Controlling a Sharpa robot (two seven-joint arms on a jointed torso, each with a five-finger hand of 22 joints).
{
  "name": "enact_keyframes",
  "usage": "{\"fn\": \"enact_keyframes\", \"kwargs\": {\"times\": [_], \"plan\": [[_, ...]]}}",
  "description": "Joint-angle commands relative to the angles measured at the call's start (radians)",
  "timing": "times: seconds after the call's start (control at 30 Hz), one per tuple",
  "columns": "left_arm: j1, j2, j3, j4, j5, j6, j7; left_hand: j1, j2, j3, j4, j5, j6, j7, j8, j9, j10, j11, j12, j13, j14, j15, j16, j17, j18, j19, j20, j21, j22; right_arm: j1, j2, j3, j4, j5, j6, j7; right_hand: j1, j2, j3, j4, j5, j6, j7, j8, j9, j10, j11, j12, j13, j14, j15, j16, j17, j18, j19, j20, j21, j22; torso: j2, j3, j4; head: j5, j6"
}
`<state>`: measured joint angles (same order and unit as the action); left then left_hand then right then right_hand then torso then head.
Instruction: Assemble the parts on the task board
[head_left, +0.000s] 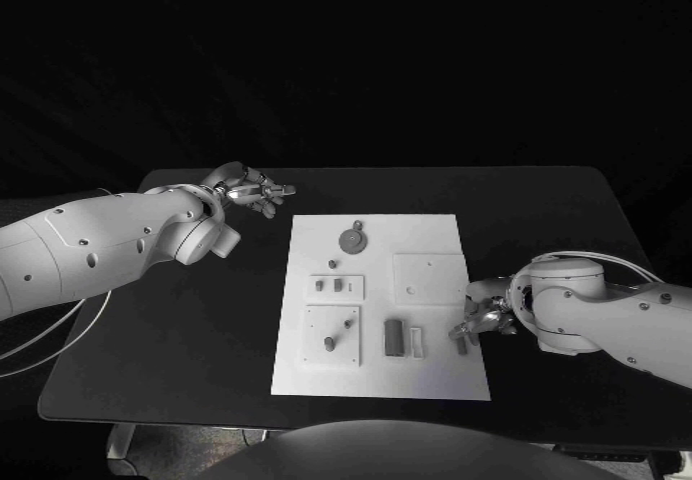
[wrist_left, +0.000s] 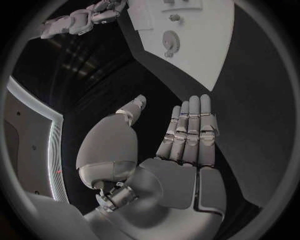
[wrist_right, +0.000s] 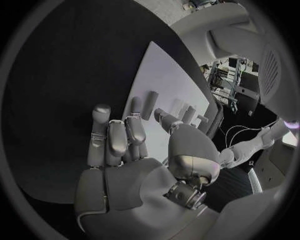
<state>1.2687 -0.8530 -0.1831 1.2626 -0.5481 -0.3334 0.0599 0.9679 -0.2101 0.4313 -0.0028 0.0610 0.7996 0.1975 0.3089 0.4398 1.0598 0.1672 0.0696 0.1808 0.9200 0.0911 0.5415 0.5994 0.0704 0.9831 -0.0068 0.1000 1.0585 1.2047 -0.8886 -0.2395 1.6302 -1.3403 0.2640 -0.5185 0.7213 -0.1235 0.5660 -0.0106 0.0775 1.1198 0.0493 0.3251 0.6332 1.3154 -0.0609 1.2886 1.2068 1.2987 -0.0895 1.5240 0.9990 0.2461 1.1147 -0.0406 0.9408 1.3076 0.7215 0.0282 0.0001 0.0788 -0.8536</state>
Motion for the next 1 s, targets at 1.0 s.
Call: {"fn": "enact_keyframes", "kwargs": {"times": [1.0], "plan": [[0.001,0.001,0.000,0.002,-0.008,0.004,-0.003,0.009,-0.010,0.000,0.006,-0.002,-0.007,-0.001,0.002,0.000,-0.007,0.000,0.001,-0.001,0.006,0.003,-0.004,0.003,0.013,0.007,0.003,-0.006,0.001,-0.025,0.025,-0.007,-0.002,0.024,-0.001,-0.004,0.156,0.086,0.007,-0.283,0.013,-0.010,0.011,0.000,-0.035,-0.025,0.012,-0.056,-0.036,-0.009,0.006,-0.011,-0.015,0.016,-0.006,0.004,0.008,0.017,0.000,-0.0001,-0.0003,0.000,-0.007]]}}
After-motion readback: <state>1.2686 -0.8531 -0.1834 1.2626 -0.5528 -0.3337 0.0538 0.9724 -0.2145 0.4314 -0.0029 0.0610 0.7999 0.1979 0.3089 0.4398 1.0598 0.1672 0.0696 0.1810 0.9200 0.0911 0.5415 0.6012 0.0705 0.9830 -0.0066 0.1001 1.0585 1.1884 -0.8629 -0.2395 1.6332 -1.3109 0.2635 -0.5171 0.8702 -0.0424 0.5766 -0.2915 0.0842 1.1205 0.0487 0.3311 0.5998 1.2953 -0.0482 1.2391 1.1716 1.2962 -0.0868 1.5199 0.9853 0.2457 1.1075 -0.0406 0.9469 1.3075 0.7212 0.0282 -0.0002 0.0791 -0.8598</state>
